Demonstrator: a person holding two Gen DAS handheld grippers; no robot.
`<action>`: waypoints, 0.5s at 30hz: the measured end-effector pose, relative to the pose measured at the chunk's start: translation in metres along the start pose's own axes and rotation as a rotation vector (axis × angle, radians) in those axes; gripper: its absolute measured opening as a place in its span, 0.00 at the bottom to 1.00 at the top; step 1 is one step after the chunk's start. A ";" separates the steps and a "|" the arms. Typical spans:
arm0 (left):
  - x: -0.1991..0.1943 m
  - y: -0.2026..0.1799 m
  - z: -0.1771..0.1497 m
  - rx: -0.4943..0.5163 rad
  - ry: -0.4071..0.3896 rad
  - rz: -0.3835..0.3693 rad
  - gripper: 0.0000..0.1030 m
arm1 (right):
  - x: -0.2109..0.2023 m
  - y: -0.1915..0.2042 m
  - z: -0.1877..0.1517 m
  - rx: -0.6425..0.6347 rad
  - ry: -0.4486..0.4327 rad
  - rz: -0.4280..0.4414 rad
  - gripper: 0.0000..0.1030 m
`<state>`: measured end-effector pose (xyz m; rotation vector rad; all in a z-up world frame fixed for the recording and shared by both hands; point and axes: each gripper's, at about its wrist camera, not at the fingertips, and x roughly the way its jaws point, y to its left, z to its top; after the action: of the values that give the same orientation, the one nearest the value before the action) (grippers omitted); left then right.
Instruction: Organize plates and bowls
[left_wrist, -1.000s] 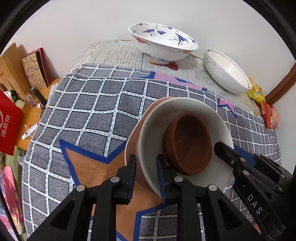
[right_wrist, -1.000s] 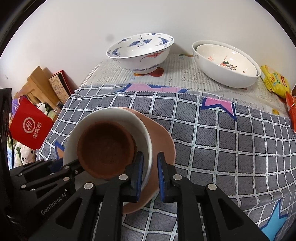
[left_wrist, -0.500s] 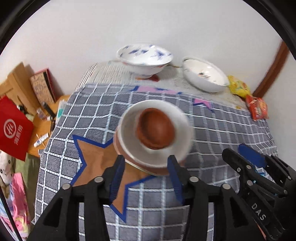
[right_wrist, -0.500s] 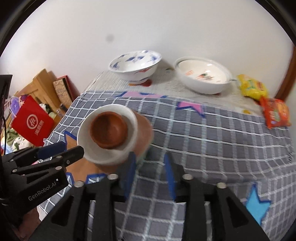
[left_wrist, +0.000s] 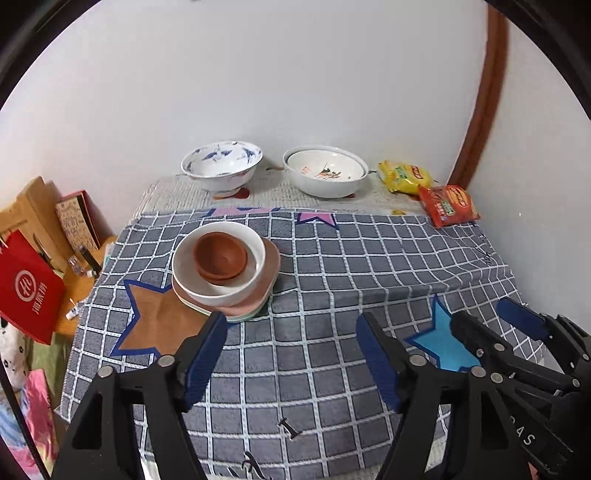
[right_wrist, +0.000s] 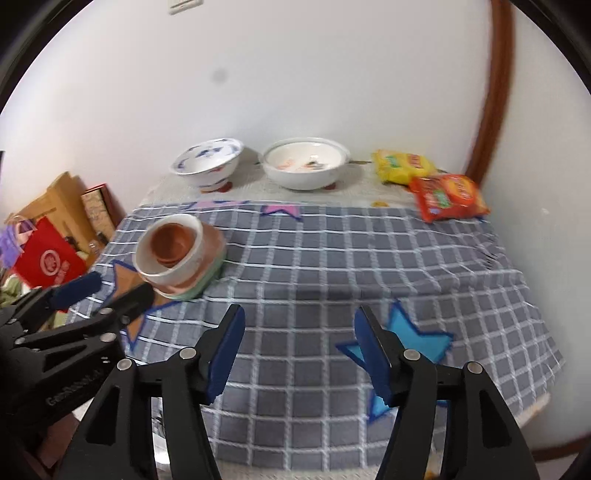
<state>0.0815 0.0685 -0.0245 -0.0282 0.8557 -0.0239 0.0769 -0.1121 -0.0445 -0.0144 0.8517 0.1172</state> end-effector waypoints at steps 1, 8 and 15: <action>-0.004 -0.003 -0.003 0.003 -0.008 0.002 0.73 | -0.004 -0.002 -0.003 0.003 -0.003 -0.010 0.60; -0.037 -0.018 -0.020 0.020 -0.059 -0.014 0.81 | -0.043 -0.028 -0.028 0.037 -0.068 -0.027 0.81; -0.057 -0.026 -0.031 0.024 -0.090 0.020 0.91 | -0.061 -0.035 -0.044 0.051 -0.076 -0.036 0.85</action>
<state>0.0204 0.0443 -0.0014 0.0019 0.7654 -0.0139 0.0077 -0.1554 -0.0284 0.0226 0.7783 0.0622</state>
